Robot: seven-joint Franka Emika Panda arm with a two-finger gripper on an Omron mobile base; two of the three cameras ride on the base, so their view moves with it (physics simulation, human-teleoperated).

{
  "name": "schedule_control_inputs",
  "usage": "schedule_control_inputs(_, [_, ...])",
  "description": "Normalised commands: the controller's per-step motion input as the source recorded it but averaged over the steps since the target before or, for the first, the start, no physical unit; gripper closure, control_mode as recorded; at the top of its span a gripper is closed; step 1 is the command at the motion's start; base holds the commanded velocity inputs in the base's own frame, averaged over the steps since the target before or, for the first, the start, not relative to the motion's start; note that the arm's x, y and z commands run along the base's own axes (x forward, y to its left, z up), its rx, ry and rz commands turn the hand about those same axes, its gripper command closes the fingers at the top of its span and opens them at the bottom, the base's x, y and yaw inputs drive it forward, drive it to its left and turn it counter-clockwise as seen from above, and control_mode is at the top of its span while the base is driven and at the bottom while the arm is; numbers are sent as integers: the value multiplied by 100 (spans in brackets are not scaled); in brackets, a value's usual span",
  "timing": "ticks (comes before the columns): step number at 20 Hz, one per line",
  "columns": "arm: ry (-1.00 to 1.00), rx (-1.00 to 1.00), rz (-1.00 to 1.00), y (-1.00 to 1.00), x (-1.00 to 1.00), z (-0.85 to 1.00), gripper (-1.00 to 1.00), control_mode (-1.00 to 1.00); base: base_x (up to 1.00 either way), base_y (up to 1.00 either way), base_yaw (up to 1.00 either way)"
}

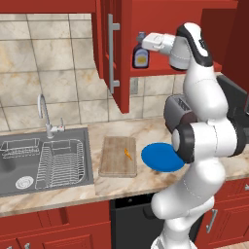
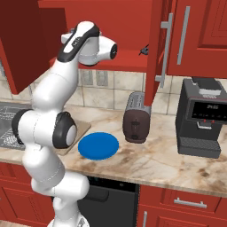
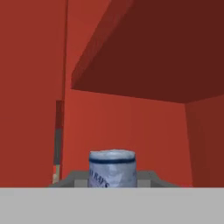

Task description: Pick the shrimp from the plate and place it on the cutting board. Then pick the condiment bottle from the cabinet and place it next to the cutting board.

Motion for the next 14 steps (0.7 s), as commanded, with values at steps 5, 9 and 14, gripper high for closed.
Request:
schedule_control_inputs(5, [1, 0, 0, 5, -26, 8, 100, -100, 0, 0, 0])
schedule_control_inputs(9, [0, 0, 0, 4, -25, 0, 100, -100, 0, 0, 0])
schedule_control_inputs(14, [0, 0, 0, 2, -35, 0, 100, -100, 0, 0, 0])
